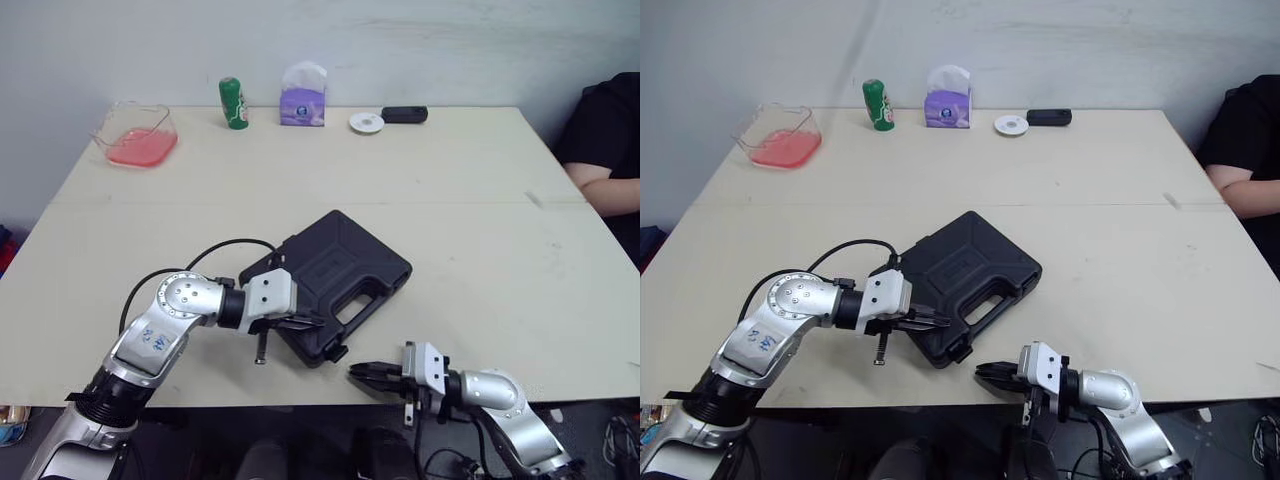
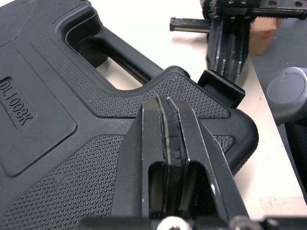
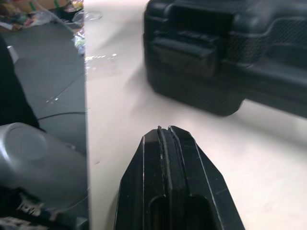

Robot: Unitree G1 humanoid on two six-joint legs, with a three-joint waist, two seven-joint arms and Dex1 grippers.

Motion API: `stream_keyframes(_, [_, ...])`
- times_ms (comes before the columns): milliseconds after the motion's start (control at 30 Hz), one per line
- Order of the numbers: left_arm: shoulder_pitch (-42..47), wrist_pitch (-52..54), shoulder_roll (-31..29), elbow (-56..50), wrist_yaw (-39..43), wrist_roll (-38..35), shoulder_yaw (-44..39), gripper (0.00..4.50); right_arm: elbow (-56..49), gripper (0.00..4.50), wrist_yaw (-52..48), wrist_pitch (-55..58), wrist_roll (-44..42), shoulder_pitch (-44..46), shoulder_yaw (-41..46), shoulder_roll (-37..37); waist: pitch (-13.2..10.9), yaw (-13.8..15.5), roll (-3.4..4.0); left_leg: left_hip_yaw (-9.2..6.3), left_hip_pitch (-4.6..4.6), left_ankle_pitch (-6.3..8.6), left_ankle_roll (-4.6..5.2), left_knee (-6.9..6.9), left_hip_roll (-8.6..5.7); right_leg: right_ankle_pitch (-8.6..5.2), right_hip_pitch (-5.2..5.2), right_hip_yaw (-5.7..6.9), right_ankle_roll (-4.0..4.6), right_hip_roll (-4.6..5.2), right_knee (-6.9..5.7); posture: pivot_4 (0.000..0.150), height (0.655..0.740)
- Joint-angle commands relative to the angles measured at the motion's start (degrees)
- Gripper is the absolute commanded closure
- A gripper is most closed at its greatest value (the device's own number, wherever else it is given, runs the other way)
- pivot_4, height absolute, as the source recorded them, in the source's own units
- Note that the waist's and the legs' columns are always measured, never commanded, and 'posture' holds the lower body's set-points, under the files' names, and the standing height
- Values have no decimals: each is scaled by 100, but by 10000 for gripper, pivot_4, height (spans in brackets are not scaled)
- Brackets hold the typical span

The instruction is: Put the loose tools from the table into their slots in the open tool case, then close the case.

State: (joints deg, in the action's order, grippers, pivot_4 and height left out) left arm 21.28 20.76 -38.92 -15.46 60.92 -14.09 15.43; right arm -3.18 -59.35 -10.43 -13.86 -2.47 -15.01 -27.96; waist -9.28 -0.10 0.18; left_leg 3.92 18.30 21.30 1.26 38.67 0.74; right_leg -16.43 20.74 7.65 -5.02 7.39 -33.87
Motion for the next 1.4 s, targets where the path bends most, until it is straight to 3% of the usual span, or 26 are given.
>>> stream_keyframes(33, [-361,323,-146,527,-44,436,423,44606,308,45000,153,59,246,99,-211,204,7,1,-4,0,-3,3,2,-17,0,-4,-16,0,5,0,4,1500,7400])
stream_keyframes(367, [-448,402,-156,420,-116,397,435,44606,-831,45000,135,780,-122,248,-203,159,3,40,58,-4,-17,-7,0,-59,2,-18,6,7,30,0,-2,1500,7400])
stream_keyframes(900, [-531,441,-164,429,-198,380,438,44606,-1631,45000,212,1633,-245,704,-201,127,-3,85,68,-3,21,-17,5,-60,2,-19,64,6,33,0,-18,1500,7400])
stream_keyframes(1400, [-606,563,-193,400,-242,407,540,44606,-2611,45000,434,3251,-839,1553,84,-11,-11,104,77,-5,31,-16,6,-65,4,-21,78,9,39,0,-16,1500,7400])
